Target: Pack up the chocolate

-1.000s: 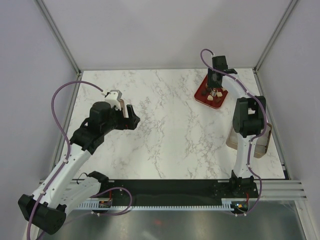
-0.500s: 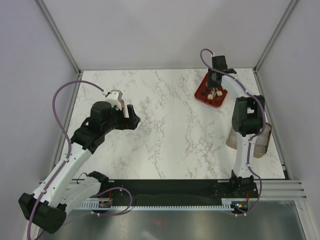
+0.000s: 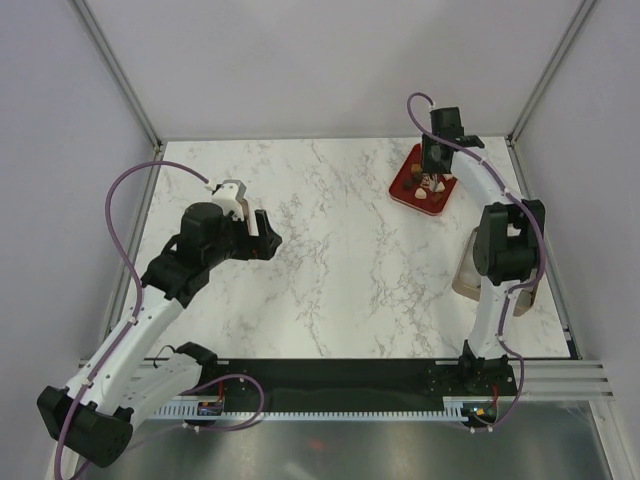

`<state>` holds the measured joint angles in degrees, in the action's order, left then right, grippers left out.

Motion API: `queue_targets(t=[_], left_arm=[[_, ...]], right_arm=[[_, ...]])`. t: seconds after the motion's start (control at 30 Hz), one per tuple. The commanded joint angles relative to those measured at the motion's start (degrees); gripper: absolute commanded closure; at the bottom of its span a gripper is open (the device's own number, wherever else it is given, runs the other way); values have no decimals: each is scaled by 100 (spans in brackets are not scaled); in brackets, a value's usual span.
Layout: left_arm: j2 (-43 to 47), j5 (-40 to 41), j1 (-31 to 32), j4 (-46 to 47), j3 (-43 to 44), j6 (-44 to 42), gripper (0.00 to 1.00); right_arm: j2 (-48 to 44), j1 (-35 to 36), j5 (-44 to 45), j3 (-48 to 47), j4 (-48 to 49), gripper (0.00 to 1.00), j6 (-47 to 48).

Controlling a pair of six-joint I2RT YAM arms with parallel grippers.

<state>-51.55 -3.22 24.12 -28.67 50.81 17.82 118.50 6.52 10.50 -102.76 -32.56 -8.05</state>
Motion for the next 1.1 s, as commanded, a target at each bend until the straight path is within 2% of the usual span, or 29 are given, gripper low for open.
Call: queue_targets(t=[0.0, 0.1, 0.27, 0.43, 0.77, 1.07], left_arm=[[136, -135, -21, 54, 52, -183, 0], [154, -187, -21, 72, 43, -157, 0], [136, -433, -21, 72, 43, -113, 0], [128, -706, -21, 72, 52, -77, 0], [-101, -1418, -12, 160, 166, 46, 1], [57, -1181, -21, 151, 43, 37, 1]], right_arm=[[-625, -28, -57, 45, -189, 72, -55], [-1002, -11, 30, 229, -584, 72, -214], [-1943, -72, 321, 1160, -1147, 72, -469], [-2980, -283, -92, 2057, -1498, 73, -671], [-3913, -617, -110, 2717, -2387, 74, -1049], [-4291, -1118, 22, 2656, -2879, 75, -1022]])
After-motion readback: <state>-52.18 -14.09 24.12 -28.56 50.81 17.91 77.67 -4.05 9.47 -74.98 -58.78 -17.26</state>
